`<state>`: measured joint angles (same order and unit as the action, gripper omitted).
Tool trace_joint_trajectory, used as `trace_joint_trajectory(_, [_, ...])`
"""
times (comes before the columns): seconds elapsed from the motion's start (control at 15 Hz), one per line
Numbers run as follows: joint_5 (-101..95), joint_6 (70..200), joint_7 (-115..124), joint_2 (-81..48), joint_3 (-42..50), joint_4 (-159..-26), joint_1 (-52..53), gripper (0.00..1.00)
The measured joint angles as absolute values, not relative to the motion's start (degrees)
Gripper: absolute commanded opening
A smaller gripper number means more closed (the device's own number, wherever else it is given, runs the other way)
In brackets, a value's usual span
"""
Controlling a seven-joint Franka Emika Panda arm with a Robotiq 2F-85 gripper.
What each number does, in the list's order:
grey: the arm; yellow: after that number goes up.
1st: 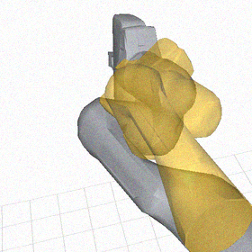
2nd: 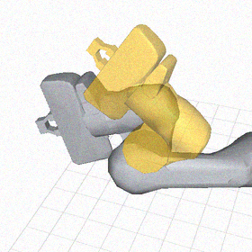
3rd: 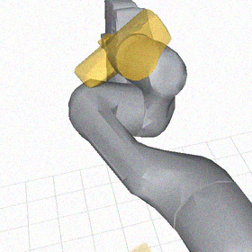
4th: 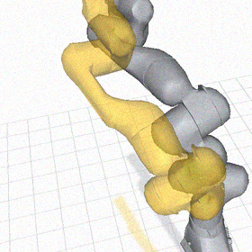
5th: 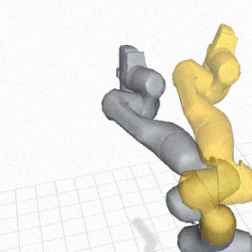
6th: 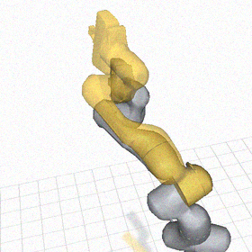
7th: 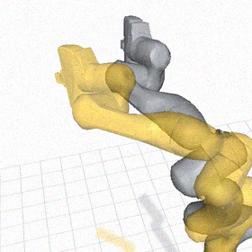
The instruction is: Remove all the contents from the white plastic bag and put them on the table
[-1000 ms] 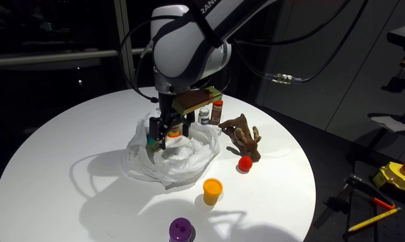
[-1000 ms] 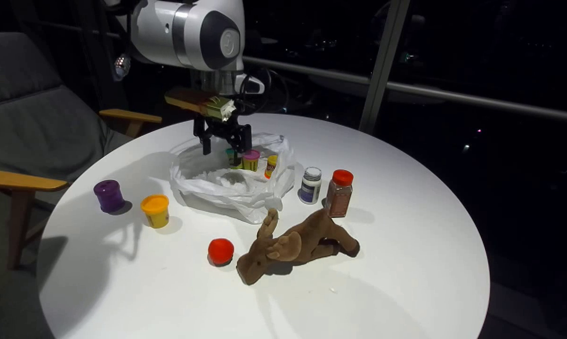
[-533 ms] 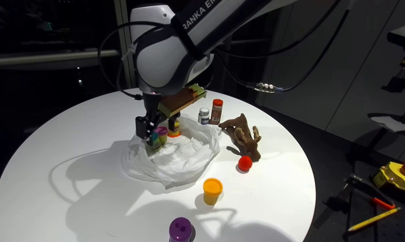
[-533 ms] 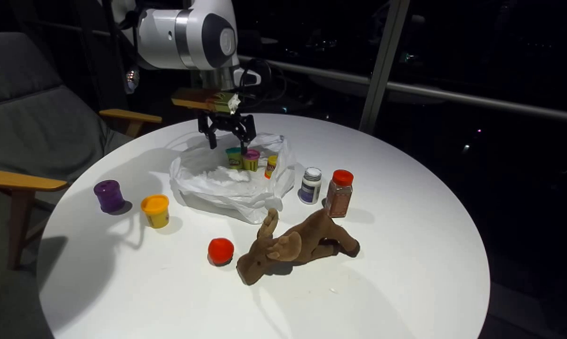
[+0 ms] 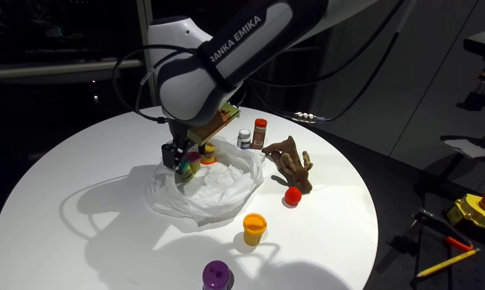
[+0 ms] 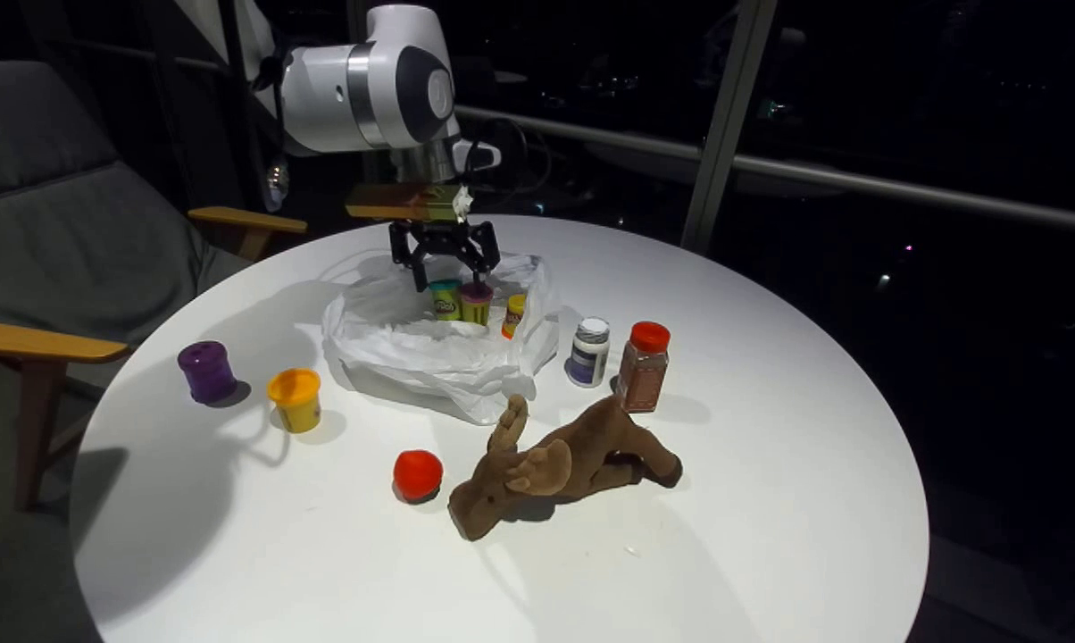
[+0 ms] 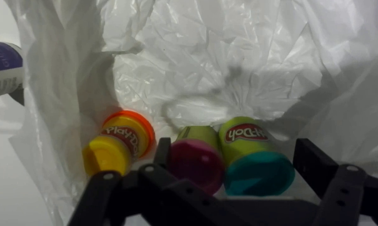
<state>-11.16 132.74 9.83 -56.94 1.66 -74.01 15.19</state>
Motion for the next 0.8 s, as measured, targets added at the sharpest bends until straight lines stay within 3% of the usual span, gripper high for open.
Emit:
trace_joint_trajectory(0.53, [-13.1, 130.9, 7.8, -60.2, 1.8, -68.6, 16.9, 1.00])
trace_joint_trajectory(0.6, [-13.1, 130.6, 7.6, -60.6, 1.8, -68.1, 17.1, 0.83])
trace_joint_trajectory(0.8, [-13.2, 129.6, 7.0, -61.6, 1.8, -66.5, 17.5, 0.58])
